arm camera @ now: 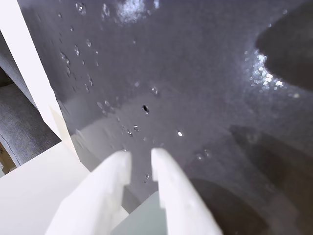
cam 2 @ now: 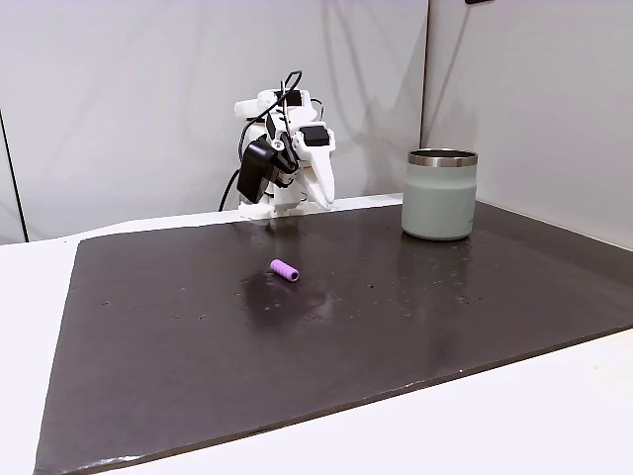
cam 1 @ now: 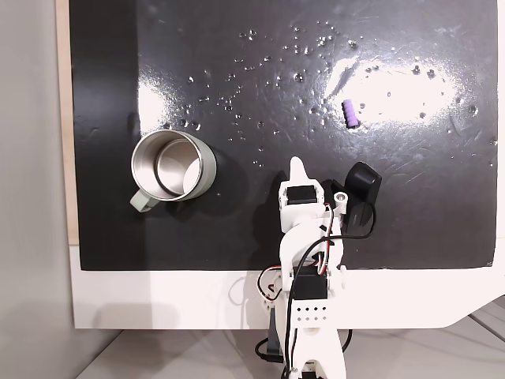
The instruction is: Grasp a pengrip and put it in the cup.
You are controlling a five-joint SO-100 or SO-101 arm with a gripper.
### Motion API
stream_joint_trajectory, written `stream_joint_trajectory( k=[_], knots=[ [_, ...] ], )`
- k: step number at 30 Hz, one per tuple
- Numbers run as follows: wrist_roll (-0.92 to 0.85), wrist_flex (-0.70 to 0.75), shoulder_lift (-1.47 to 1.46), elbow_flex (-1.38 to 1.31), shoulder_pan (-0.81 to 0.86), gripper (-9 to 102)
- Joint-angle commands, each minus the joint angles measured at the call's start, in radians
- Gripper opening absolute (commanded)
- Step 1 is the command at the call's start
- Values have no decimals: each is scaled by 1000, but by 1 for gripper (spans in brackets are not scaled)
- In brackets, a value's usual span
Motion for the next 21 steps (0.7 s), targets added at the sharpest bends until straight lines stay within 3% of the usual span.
stream_joint_trajectory(
  k=[1, 12, 21],
  knots=[
    [-5, -29, 14, -5, -3, 0],
    [2, -23, 14, -6, -2, 0],
    [-87, 241, 14, -210, 170, 0]
  ],
)
